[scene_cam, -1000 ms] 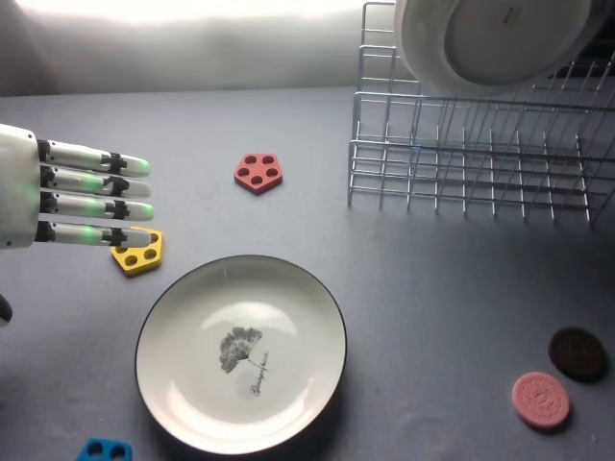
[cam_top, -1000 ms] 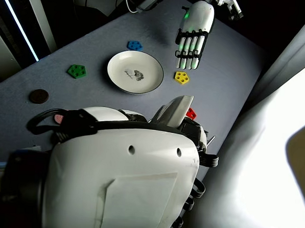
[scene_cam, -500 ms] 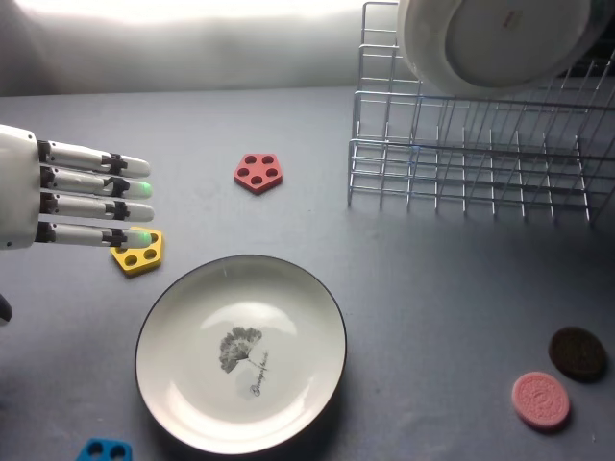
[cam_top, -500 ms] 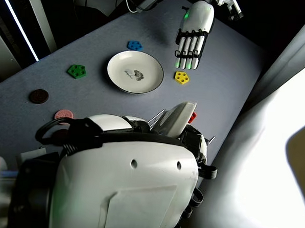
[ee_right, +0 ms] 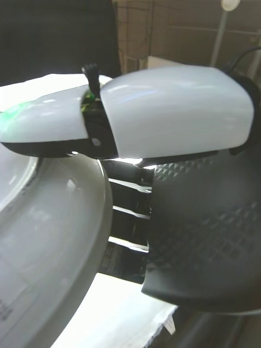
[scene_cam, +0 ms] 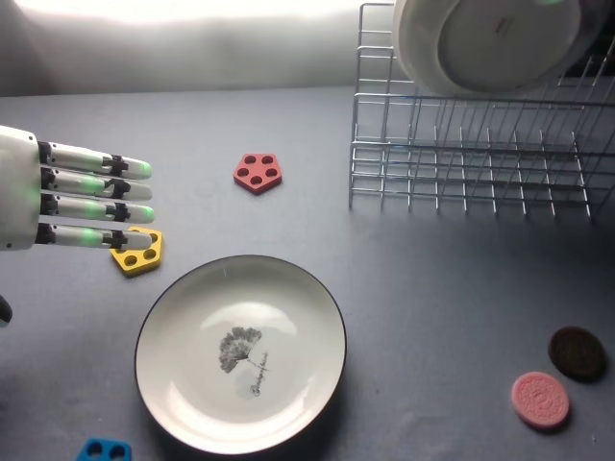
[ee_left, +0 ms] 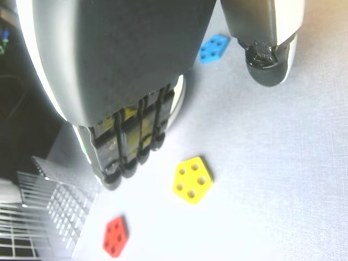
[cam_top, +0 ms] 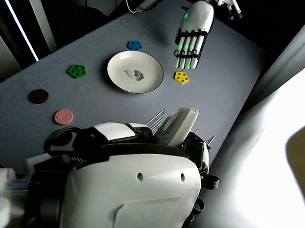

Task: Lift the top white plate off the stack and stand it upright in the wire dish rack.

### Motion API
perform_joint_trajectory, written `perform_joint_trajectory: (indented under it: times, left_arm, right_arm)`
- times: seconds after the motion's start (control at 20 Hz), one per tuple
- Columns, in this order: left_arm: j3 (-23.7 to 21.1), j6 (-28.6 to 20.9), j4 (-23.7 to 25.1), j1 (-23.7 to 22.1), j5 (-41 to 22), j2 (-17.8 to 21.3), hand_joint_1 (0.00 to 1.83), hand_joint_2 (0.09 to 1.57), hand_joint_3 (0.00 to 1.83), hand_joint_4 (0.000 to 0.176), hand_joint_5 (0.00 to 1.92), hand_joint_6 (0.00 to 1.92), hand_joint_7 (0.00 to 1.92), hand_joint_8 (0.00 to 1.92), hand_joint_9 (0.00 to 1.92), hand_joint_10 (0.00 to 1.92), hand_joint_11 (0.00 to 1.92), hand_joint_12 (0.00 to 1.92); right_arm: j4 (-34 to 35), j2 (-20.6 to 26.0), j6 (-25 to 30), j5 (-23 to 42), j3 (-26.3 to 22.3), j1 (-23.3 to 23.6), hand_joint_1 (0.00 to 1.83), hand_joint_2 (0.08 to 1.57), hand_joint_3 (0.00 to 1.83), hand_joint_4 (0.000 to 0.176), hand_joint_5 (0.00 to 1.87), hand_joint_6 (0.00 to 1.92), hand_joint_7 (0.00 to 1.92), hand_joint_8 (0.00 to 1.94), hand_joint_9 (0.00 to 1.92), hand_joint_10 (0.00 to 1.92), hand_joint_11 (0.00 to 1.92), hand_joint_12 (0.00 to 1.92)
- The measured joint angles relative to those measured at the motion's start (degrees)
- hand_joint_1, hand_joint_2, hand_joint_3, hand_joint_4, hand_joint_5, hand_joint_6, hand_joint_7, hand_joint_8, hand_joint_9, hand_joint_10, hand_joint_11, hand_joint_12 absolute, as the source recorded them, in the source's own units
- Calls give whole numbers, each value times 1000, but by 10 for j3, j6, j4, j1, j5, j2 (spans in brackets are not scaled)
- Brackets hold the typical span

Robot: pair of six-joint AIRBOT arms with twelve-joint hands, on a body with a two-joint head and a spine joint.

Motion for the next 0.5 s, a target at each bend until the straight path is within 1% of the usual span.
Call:
perform_joint_trajectory:
  times: [0.05,0.15,0.2,0.25,0.3,0.35,0.4,0.5]
  left_arm:
    - [0,0,0,0,0,0,264,957,0,0,13,2,18,4,34,5,49,11]
    - [0,0,1,0,0,0,265,957,0,0,12,1,20,4,35,5,50,11]
    - [0,0,1,0,-1,0,282,953,0,0,17,4,19,3,29,3,43,8]
    - [0,0,1,0,-1,0,282,953,0,0,17,4,19,3,29,3,43,8]
    - [0,0,2,0,-1,0,245,967,3,0,4,0,4,0,10,0,25,1]
    - [0,0,2,0,-1,0,249,961,0,0,19,7,19,7,26,8,42,9]
    - [0,0,2,0,-1,0,259,960,0,0,25,8,19,6,29,7,45,10]
    - [0,0,2,0,-2,0,272,959,0,0,10,1,9,1,20,2,39,8]
  right_arm:
    - [0,-3,0,0,3,-1,1501,1027,0,0,981,917,1122,511,1223,539,1078,1217]
    - [3,-6,0,1,7,-4,1501,1027,0,0,979,910,1120,524,1230,525,1076,1222]
    - [6,-8,0,0,8,-7,1503,1017,0,0,994,881,1149,461,1282,438,1105,1178]
    - [6,-8,0,-1,8,-7,1503,1017,0,0,994,881,1149,461,1282,438,1105,1178]
    - [7,-8,0,0,8,-7,1503,1018,0,0,983,884,1151,481,1295,399,1093,1198]
    - [11,-8,-1,0,8,-11,1503,1018,0,0,991,890,1152,465,1287,412,1093,1192]
    - [14,-10,0,0,10,-11,1502,1024,0,0,982,924,1138,478,1250,476,1084,1200]
    - [25,-10,-1,-2,12,-18,1502,1024,0,0,983,903,1144,494,1243,489,1075,1223]
